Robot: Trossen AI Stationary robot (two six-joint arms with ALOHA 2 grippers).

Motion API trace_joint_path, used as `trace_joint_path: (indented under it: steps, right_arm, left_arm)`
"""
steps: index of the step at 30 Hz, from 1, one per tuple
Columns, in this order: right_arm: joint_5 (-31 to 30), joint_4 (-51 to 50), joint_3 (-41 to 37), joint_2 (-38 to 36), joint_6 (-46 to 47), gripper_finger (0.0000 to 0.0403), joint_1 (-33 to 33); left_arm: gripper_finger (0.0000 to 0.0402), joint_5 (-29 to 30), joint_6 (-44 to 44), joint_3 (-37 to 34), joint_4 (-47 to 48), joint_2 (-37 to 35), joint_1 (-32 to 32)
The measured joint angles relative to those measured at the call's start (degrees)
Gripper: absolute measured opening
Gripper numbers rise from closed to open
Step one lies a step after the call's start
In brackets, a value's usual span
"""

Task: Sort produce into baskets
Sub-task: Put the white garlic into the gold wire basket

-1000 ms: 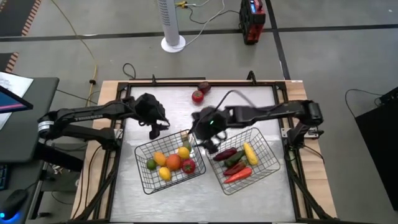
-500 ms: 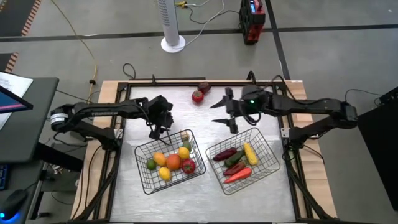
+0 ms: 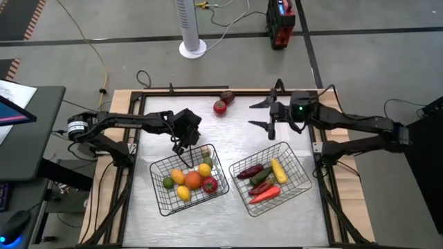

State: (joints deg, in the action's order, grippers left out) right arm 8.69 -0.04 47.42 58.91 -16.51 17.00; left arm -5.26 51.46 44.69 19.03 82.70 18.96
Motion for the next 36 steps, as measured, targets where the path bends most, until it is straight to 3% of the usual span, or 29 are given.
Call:
trace_joint_path:
  steps: [12,23,28,36]
  right_arm:
    - [0.44,4.21,0.00,1.47,-3.57,0.0292,3.91]
    - [4.76,9.55,0.00,1.43,-4.68,0.0292,5.35]
    - [4.95,9.19,0.00,1.43,-4.59,0.0292,5.87]
    - [5.01,9.12,0.02,1.43,-4.55,0.0292,5.99]
  left_arm:
    - [0.0238,-7.14,1.28,2.88,0.07,0.48,0.04]
    - [0.0228,-12.64,11.42,2.86,-1.85,7.05,-0.85]
    - [0.0218,-12.39,11.06,2.88,-6.88,8.25,-1.62]
    - [0.0218,-14.48,10.68,2.84,-6.13,8.39,-1.55]
